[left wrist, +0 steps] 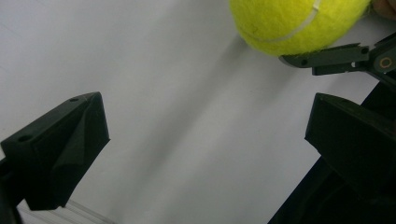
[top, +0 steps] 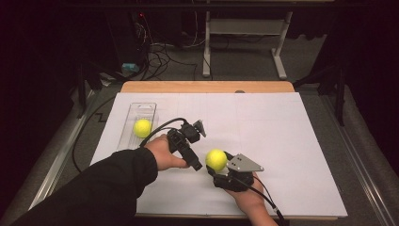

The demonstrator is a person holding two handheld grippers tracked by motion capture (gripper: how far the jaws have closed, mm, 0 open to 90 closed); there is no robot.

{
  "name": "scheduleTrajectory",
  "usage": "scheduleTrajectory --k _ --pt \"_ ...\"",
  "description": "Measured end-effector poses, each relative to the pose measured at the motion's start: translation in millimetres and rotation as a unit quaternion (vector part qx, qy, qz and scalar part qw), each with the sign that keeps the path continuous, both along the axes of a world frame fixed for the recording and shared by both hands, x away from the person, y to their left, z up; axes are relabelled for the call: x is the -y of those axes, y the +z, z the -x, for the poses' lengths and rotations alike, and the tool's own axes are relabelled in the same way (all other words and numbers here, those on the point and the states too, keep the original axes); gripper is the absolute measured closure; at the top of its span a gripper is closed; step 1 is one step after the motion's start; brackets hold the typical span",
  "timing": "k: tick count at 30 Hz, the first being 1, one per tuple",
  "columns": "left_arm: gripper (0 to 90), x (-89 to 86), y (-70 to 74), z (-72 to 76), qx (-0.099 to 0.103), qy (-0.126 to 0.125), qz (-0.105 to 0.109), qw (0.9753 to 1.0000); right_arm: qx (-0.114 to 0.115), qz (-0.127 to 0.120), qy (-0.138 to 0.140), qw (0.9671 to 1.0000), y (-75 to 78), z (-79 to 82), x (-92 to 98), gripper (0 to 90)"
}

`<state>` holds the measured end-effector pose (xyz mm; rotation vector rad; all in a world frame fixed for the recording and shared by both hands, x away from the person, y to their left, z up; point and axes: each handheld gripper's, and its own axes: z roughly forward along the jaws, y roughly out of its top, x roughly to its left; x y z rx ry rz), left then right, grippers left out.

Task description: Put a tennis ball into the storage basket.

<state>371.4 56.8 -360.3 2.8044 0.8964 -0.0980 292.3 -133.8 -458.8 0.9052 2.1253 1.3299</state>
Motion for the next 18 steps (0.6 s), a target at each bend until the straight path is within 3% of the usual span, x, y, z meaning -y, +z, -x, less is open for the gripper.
scheduleTrajectory --k 6,18 --pt "0.5 2.7 5.3 -0.7 0.001 -0.003 -0.004 1.0 -0.003 0.0 0.002 1.0 -0.8 -0.1 0.1 27.4" --pt "0.5 9.3 16.3 -0.7 0.006 -0.009 0.011 0.9999 -0.005 -0.015 0.01 0.9998 -0.8 2.8 -2.6 27.4"
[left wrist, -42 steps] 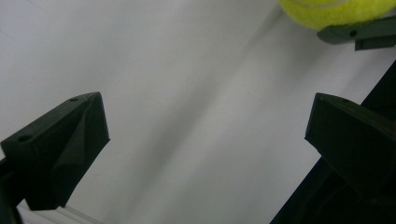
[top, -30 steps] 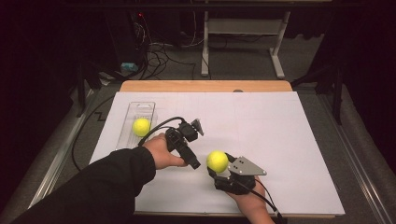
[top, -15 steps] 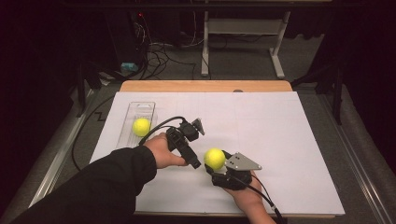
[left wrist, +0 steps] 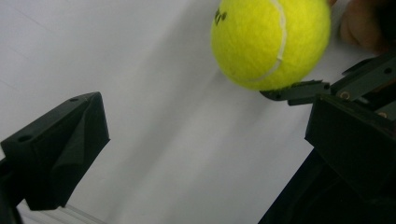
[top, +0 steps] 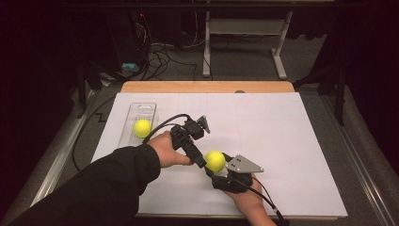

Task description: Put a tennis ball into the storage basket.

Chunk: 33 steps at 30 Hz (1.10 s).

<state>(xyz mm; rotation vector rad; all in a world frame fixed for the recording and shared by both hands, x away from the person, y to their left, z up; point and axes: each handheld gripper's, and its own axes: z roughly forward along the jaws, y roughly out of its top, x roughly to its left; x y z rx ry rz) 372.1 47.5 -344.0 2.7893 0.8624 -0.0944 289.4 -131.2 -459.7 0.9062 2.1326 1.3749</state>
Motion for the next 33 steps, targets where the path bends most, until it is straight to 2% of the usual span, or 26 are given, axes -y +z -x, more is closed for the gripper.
scheduleTrajectory --k 10,15,33 --pt "0.5 5.7 1.6 1.2 -0.005 0.0 0.01 0.9999 -0.006 -0.01 0.019 0.9998 -1.2 3.6 -7.0 27.4" --pt "0.5 9.7 0.2 1.5 -0.009 -0.003 0.01 0.9999 -0.012 -0.017 0.014 0.9997 -1.0 4.6 -8.5 27.4" --pt "0.1 22.4 -8.5 2.4 -0.017 -0.015 0.01 0.9997 0.0 -0.023 0.031 0.9993 1.8 6.4 -14.3 27.4"
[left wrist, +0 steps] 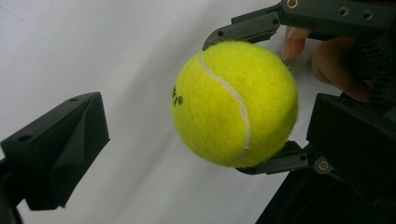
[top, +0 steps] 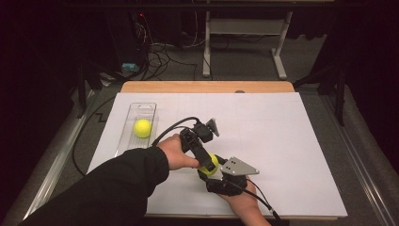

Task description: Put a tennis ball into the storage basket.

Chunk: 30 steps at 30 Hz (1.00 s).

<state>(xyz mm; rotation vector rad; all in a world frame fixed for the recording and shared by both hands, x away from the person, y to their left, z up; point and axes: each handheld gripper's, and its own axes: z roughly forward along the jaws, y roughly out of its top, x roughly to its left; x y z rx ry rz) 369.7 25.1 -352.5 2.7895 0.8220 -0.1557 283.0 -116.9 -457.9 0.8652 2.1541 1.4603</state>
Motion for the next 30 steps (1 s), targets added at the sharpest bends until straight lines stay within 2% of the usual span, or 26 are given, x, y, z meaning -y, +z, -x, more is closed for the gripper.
scheduleTrajectory --k 19,30 --pt "0.1 7.0 -13.2 -0.3 -0.012 -0.004 -0.004 0.9999 0.004 -0.003 0.004 1.0 2.9 2.0 -0.9 27.4" --pt "0.6 8.1 -22.2 -1.2 -0.028 -0.003 -0.006 0.9996 0.006 -0.004 0.005 1.0 3.8 2.3 -0.8 27.4"
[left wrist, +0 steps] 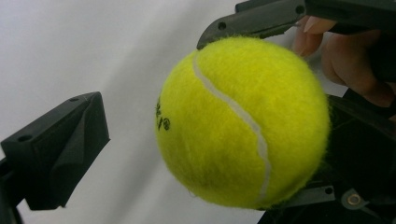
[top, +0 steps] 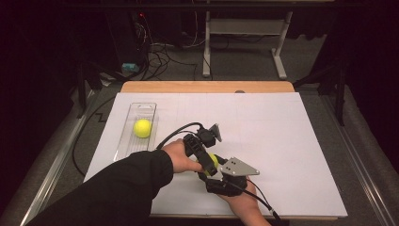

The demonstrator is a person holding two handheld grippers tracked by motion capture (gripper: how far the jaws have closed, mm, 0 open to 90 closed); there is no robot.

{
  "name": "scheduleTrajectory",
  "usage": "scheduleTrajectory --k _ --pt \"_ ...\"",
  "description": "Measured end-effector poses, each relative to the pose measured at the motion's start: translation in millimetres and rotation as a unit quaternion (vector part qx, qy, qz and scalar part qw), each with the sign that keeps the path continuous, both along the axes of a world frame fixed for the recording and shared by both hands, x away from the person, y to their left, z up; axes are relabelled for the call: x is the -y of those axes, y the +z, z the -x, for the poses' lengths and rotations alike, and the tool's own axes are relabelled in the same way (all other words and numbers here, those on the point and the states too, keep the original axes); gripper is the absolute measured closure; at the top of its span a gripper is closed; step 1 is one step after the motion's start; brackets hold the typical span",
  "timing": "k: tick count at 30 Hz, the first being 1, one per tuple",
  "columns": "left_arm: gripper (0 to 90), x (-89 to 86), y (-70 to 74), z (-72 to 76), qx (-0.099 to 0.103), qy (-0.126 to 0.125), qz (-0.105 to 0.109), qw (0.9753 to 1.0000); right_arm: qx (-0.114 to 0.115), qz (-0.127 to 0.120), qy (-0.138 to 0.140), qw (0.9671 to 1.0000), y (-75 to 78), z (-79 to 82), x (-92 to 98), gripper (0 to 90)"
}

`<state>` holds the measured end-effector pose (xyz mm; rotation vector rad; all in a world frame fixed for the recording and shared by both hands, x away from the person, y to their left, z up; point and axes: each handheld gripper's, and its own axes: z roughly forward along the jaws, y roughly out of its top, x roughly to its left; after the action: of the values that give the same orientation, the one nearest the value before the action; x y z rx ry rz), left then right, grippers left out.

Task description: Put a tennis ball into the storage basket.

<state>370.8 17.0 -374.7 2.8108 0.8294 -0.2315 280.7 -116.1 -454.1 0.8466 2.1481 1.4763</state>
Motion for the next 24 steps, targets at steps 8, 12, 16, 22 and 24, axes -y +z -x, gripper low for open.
scheduleTrajectory --k 8,12,16,22,24 --pt "4.3 -0.1 -2.9 -0.6 -0.012 -0.001 0.005 0.9999 0.0 -0.001 0.0 1.0 0.6 0.6 -0.4 27.4" --pt "10.9 -1.8 -0.8 -1.1 -0.019 -0.005 0.009 0.9998 0.0 -0.001 -0.002 1.0 0.7 0.7 0.0 27.4" --pt "17.5 -1.7 -0.7 -0.4 -0.028 -0.011 0.01 0.9995 0.0 0.002 -0.002 1.0 0.2 0.5 -0.5 27.4" --pt "24.4 -1.4 0.0 -0.6 -0.037 -0.012 0.014 0.9992 -0.001 0.004 -0.005 1.0 -0.2 0.0 -0.3 27.4" --pt "25.7 -1.0 0.4 -0.1 -0.035 -0.011 0.014 0.9992 -0.001 0.002 -0.006 1.0 -0.3 -0.1 -0.3 27.4"
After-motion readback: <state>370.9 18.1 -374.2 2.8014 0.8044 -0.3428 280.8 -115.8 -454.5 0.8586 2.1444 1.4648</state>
